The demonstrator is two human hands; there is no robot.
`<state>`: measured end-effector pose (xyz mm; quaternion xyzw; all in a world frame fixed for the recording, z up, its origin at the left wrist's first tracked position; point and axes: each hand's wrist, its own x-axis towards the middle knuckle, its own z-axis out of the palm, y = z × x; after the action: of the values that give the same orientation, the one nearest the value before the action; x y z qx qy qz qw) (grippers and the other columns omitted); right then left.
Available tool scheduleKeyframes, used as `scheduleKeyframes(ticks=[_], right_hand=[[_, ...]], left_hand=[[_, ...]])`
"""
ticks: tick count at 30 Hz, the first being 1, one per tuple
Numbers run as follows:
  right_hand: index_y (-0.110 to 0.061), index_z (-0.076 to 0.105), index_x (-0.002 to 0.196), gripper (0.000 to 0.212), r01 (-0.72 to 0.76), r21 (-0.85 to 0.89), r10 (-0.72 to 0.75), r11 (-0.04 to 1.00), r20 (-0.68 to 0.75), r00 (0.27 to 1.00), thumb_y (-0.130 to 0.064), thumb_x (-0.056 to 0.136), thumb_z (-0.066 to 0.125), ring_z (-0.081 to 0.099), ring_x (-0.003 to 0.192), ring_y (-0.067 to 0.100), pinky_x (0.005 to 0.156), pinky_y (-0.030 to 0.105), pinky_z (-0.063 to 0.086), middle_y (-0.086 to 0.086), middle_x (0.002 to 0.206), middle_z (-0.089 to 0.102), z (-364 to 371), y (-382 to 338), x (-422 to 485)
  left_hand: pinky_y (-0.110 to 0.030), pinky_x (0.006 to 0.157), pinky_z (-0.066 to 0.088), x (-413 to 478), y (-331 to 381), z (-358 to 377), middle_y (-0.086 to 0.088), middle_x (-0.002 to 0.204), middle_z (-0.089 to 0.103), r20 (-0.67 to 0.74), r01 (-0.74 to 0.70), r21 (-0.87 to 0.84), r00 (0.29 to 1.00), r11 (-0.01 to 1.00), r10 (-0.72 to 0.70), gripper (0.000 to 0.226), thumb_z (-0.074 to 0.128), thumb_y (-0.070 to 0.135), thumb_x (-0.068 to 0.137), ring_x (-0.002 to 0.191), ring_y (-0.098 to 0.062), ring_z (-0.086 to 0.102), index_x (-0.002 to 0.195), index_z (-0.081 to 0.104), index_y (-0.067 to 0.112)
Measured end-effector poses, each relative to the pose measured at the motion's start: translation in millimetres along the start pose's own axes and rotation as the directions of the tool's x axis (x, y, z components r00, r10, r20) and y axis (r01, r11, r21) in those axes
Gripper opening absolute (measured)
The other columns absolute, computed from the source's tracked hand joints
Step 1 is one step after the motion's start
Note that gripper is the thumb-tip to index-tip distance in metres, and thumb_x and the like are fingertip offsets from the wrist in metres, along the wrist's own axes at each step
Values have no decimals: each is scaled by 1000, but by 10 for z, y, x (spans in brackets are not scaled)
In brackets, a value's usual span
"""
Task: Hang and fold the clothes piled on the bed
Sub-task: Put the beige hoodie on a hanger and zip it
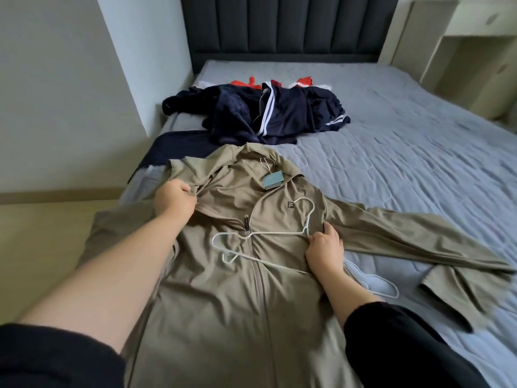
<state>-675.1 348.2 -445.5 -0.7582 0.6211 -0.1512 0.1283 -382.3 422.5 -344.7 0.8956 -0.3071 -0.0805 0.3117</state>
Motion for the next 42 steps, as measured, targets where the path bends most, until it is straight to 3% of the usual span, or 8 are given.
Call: scheduleKeyframes(ticks=[6, 12, 17, 23, 33, 37, 40, 42], right_hand=[[-2, 58, 82, 13, 139, 270, -68, 953, -256, 964, 6, 82, 47, 57, 84, 38, 67, 35, 32, 13, 92, 59, -581, -128, -258], [-18, 41, 77, 18, 56, 176, 1, 983, -307, 952, -2, 81, 47, 58, 81, 34, 62, 31, 25, 9, 83, 60, -1053, -384, -301], [-17, 40, 78, 19, 145, 47, -124, 988, -312, 942, 0, 79, 50, 46, 66, 28, 58, 30, 26, 9, 77, 60, -1189, -618, -478], [-15, 45, 78, 19, 269, 23, -261, 963, -174, 949, 3, 81, 42, 43, 63, 26, 52, 31, 25, -1, 65, 45, -1430, -983, -648], [-18, 38, 46, 49, 30, 689, -66, 724, 26, 997, -4, 91, 49, 32, 48, 13, 48, 27, 26, -9, 38, 37, -1630, -1716, -757], [-16, 51, 52, 43, 64, 816, -66, 574, -31, 997, -12, 95, 52, 34, 48, 12, 46, 22, 29, -2, 47, 41, -1850, -1734, -805], [-16, 57, 56, 35, 196, 771, -131, 606, -147, 980, -10, 90, 55, 30, 36, 3, 37, 15, 25, -6, 43, 39, -2059, -1768, -868], [-12, 60, 58, 31, 285, 727, -197, 624, -206, 958, -6, 87, 55, 34, 38, 3, 43, 16, 29, -10, 40, 41, -2184, -1801, -906]], left_hand=[[-22, 32, 46, -320, 37, -337, -19, 101, 59, 369, 489, -479, 866, 729, -338, 22, 59, -6, 85, 61, -22, 62, 107, 55, -2], [-43, 64, 53, -546, 102, -674, -19, 118, 56, 360, 505, -620, 863, 600, -355, 39, 45, -9, 90, 98, -35, 57, 126, 53, 5], [-26, 61, 50, -794, 168, -924, -8, 141, 46, 109, 21, -405, 994, 914, 26, 55, 36, -5, 88, 90, -26, 59, 132, 56, 23], [-9, 39, 33, -1134, 299, -1231, 5, 116, 49, 116, -301, -352, 925, 886, 361, 73, 34, -14, 79, 65, -9, 55, 129, 54, 36], [-8, 62, 37, -1808, 317, -1326, 6, 68, 55, 295, -472, -497, 697, 728, 653, 54, 31, -21, 63, 67, -4, 50, 62, 55, 27], [-10, 60, 41, -1746, 14, -1420, 6, 67, 59, 347, -395, -408, 767, 823, 540, 38, 45, -12, 75, 68, -8, 55, 67, 59, 22], [-29, 60, 46, -1651, 18, -1678, 1, 69, 59, 89, -500, -20, 862, 866, 499, 24, 58, 27, 85, 74, -24, 61, 63, 57, 17], [-30, 57, 42, -1629, 134, -1864, -3, 69, 49, -334, -674, 166, 648, 719, 685, 31, 65, 31, 82, 71, -28, 54, 59, 53, 14]])
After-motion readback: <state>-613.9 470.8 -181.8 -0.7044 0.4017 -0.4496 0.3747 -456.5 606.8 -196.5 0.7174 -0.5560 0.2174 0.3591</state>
